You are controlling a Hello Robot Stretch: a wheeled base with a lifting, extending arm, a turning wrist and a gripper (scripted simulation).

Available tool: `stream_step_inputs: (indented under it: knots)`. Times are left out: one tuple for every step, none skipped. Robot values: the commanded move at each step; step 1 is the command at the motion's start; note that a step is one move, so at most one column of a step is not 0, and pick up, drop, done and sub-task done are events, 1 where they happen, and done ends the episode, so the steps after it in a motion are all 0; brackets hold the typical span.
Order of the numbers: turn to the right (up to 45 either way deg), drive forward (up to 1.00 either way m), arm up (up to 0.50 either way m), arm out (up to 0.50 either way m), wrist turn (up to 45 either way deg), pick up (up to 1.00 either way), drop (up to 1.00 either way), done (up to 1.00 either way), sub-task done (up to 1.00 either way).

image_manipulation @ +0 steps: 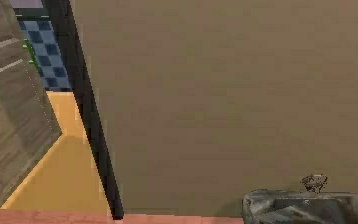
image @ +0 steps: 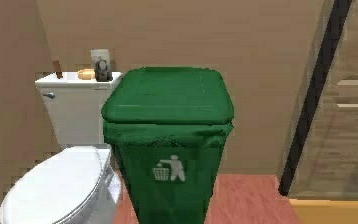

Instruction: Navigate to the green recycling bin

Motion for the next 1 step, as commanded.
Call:
stream_step_inputs:
  knots:
    - [0.0,0.0,0.0,0.0,0.0,0.0,0.0,1.0,0.0]
